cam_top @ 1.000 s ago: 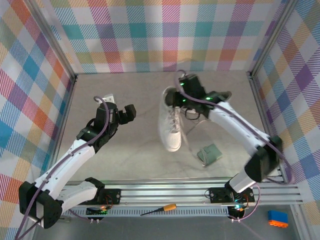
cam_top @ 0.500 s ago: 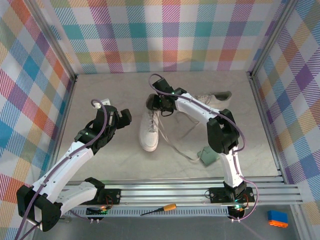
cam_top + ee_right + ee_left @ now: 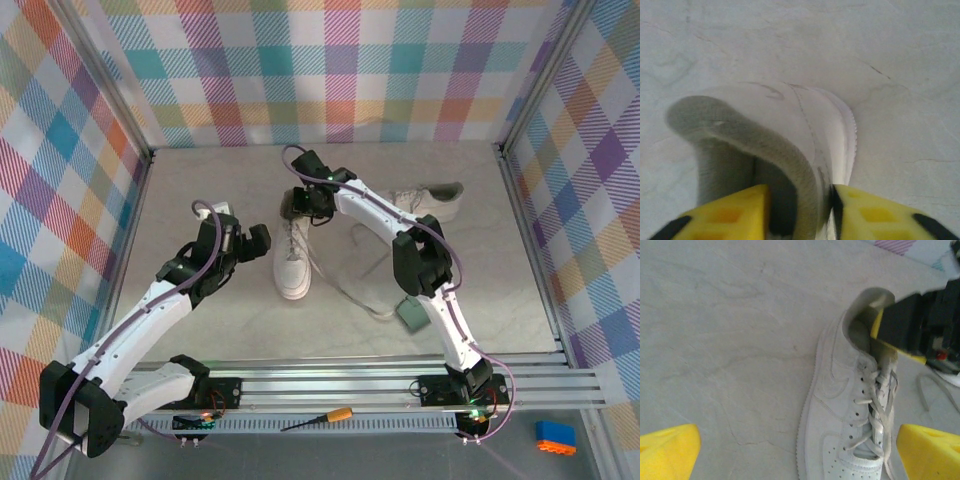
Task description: Tie the shoes
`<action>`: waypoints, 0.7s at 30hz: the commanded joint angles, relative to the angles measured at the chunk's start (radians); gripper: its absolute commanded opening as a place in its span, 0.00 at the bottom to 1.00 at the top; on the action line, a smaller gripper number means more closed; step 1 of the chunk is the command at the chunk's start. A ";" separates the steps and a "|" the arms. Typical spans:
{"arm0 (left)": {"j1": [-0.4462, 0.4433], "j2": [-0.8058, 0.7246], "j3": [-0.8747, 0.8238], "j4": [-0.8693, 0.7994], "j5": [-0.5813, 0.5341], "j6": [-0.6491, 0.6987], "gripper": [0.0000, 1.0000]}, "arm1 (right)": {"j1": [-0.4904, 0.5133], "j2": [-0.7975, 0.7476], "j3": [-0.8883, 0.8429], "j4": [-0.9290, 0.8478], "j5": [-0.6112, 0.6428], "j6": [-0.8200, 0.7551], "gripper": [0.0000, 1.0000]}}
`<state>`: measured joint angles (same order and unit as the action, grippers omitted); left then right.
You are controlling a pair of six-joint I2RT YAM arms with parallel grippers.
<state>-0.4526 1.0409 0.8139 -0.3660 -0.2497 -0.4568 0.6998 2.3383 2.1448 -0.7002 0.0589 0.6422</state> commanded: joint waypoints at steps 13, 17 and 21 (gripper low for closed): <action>-0.160 -0.012 -0.059 0.119 0.072 0.033 1.00 | 0.003 -0.651 -0.865 0.297 -0.020 -0.268 0.42; -0.168 0.007 -0.125 0.211 0.129 -0.048 1.00 | 0.000 -0.630 -0.929 0.357 -0.214 -0.301 0.39; -0.146 0.034 -0.122 0.225 0.144 -0.094 1.00 | 0.000 -0.535 -0.890 0.440 -0.292 -0.302 0.41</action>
<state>-0.6113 1.0767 0.6949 -0.2134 -0.1383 -0.4980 0.6998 1.7531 1.2240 -0.3656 -0.1272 0.3725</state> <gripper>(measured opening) 0.999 0.408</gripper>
